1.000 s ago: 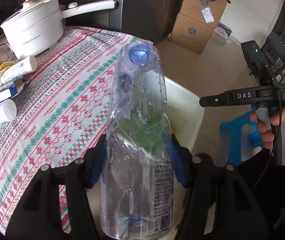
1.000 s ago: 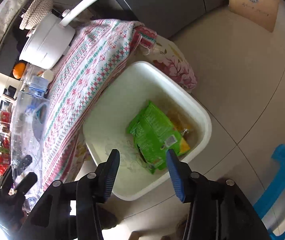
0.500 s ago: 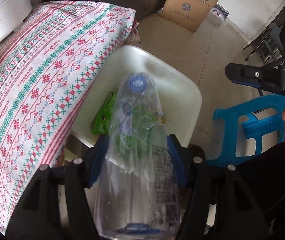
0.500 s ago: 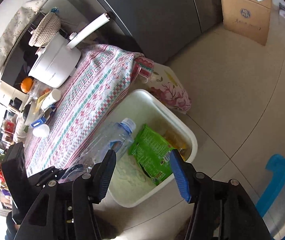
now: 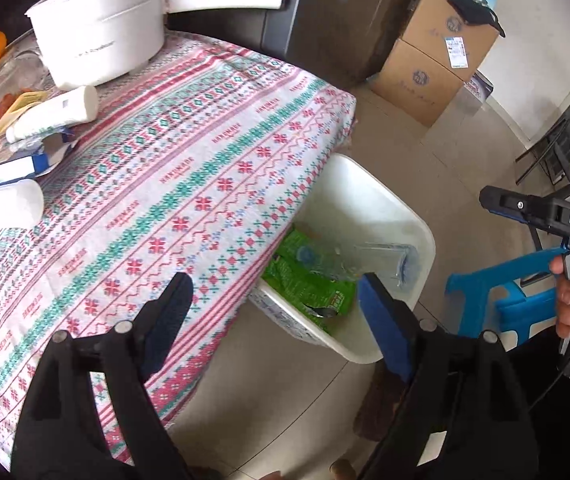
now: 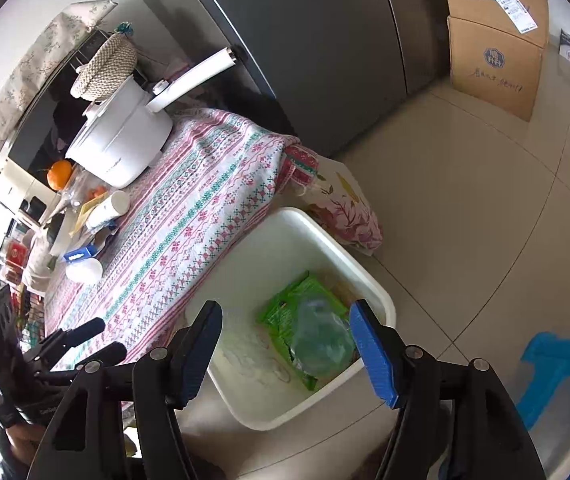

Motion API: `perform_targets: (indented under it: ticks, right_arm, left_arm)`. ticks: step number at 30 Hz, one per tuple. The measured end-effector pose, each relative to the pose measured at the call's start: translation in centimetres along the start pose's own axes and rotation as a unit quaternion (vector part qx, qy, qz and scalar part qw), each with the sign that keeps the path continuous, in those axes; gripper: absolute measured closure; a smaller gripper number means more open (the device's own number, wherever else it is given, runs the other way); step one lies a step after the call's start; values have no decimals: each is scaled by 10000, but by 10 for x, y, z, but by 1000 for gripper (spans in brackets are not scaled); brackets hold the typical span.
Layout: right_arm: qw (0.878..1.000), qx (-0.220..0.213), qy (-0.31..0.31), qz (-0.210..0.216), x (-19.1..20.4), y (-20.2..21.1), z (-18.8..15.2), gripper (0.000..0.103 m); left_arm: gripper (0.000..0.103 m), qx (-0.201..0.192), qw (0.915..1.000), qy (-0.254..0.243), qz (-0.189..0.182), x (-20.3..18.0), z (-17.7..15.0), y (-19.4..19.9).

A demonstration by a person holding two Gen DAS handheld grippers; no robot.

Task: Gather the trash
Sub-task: 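Lower the clear bottle into the bin and open the left gripper, then grasp the white plastic bottle on the table with the left gripper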

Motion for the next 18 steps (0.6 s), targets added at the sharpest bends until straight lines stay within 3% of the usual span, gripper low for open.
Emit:
perform_targets:
  ticks: [8,18]
  right_arm:
    - [9990,-79,425,67,42,1,2,30]
    - [9958,-54,902,135,115,-14,6,21]
  left_arm:
    - [8,-424,9961,529,560,60,-8,50]
    - [1,-718,9778,1501,1273,151,-26,91]
Point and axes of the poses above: each gripper's, at about its wrist camera, not at the fingertips, and y roughly against the way its jaws point, x to its left, z to its top, the point moved 4 cm from there along -y, roughly the way its jaws point, and after that the axes turned 7 degrees about -z, right-handed, at the moved point
